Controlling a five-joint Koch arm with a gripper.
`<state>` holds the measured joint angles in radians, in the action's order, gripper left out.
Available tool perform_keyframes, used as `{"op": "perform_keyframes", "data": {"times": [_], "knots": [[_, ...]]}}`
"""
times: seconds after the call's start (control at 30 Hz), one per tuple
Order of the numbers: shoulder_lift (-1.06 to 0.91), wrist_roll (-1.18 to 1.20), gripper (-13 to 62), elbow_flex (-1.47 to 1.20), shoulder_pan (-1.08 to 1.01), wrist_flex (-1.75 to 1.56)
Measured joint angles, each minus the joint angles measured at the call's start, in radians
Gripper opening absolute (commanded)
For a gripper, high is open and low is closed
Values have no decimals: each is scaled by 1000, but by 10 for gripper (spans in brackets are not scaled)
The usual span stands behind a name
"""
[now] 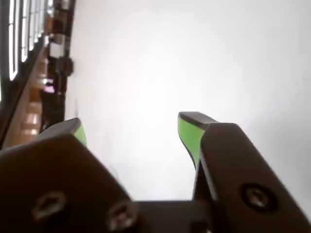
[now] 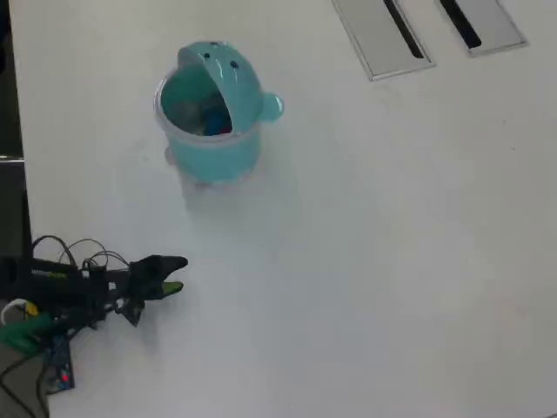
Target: Grasp RGB lego blocks and put them in the bin one by one.
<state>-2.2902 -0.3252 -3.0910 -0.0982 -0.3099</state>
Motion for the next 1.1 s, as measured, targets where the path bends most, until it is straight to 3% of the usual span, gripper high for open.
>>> {"op": "perform_keyframes", "data": {"times": [0.33, 1.1], "knots": [[0, 35, 355, 0, 12, 218], [-2, 48, 345, -5, 35, 233]]}}
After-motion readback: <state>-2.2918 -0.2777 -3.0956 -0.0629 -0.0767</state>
